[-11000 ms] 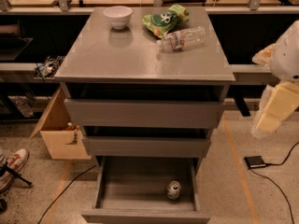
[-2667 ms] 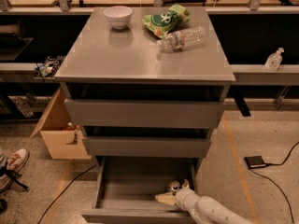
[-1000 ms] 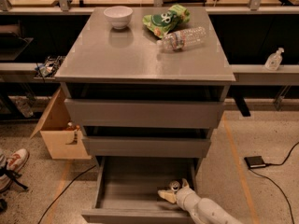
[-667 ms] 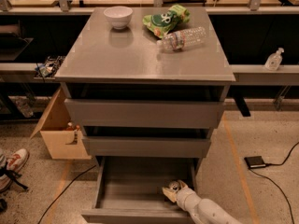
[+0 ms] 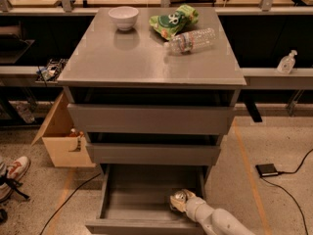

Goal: Pick 7up can from bottom drawer and place on counter

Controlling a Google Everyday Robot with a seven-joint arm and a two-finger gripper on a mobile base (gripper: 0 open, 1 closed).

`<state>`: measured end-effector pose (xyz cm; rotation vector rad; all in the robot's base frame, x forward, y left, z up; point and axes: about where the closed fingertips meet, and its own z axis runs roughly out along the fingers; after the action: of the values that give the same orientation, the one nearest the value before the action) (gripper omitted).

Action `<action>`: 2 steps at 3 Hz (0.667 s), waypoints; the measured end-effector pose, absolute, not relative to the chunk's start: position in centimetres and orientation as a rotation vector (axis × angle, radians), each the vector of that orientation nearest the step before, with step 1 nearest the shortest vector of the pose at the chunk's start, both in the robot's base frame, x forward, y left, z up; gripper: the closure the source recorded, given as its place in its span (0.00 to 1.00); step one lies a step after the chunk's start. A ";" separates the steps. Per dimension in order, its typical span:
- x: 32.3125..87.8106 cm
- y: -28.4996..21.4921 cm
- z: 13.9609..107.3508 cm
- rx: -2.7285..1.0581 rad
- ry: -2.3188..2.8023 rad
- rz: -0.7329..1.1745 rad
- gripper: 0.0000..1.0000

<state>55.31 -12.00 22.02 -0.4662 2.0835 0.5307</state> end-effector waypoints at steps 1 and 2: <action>55.2 -11.9 27.1 -0.557 1.988 0.596 1.00; 54.9 -11.3 27.7 -0.579 1.972 0.628 1.00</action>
Offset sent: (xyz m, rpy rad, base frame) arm -0.0007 0.0013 0.0452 0.0313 -0.0643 0.0833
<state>54.89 -11.28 27.70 -0.5791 1.9725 0.6285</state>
